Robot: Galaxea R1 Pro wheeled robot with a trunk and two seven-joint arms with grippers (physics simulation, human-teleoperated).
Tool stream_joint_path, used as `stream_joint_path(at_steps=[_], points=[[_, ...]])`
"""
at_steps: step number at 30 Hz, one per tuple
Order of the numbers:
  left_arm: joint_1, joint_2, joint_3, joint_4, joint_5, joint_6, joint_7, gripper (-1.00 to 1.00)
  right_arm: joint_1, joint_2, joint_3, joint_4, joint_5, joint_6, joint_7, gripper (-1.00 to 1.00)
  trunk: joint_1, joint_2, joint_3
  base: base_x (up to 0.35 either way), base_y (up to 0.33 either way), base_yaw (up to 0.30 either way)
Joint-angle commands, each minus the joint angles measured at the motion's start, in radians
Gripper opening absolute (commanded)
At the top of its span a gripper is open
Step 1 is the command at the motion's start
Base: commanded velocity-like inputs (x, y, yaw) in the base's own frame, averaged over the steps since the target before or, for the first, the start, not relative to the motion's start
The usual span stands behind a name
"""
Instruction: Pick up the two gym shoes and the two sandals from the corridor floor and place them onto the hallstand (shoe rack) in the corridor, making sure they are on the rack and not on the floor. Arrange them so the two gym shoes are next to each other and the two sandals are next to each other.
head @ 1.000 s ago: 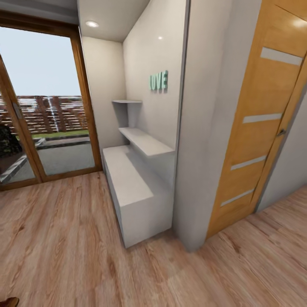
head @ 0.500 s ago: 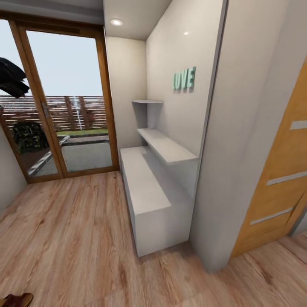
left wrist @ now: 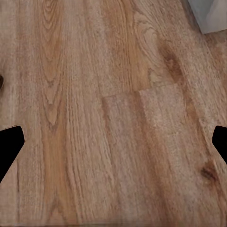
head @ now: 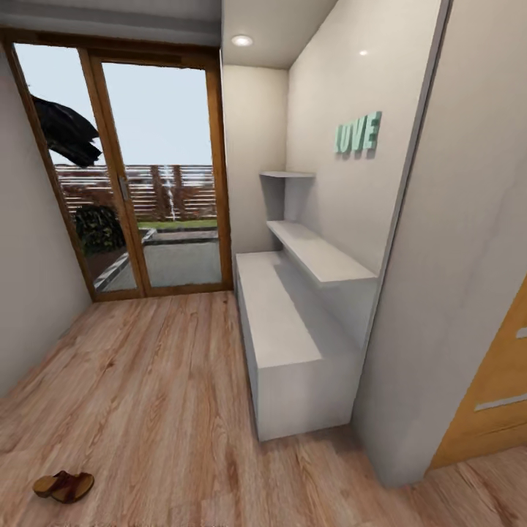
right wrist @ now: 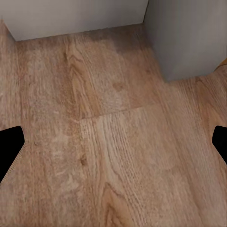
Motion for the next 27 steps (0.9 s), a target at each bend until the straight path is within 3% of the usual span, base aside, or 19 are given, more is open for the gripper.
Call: stream_joint_path(at_steps=[1,27], points=[[-0.001,0.0,0.0,0.001,0.0,-0.003,0.0,1.0,0.0,0.0,-0.001,0.0,-0.001,-0.003,0.0,1.0,0.0,-0.001,-0.001,0.001,0.0,0.277],[-0.001,-0.001,0.0,0.001,0.0,-0.003,0.0,1.0,0.0,0.0,-0.001,0.0,-0.001,-0.003,0.0,1.0,0.0,-0.001,-0.001,0.0,0.0,0.277]])
